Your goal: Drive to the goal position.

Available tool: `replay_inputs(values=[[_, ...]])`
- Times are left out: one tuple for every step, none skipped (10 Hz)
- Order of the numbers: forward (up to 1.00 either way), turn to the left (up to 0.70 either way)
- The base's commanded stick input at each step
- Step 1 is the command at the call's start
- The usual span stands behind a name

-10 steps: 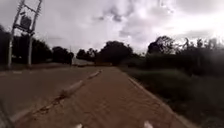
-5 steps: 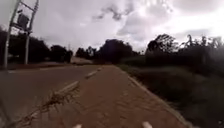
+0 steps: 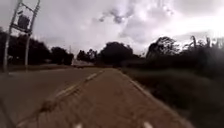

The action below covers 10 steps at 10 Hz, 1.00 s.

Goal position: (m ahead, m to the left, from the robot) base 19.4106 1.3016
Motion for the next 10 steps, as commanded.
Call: replay_inputs(values=[[0.50, 0.00], [0.50, 0.00], [0.50, 0.00], [0.50, 0.00], [0.50, 0.00], [0.50, 0.00], [0.50, 0.00], [0.50, 0.00], [0.50, 0.00], [0.50, 0.00]])
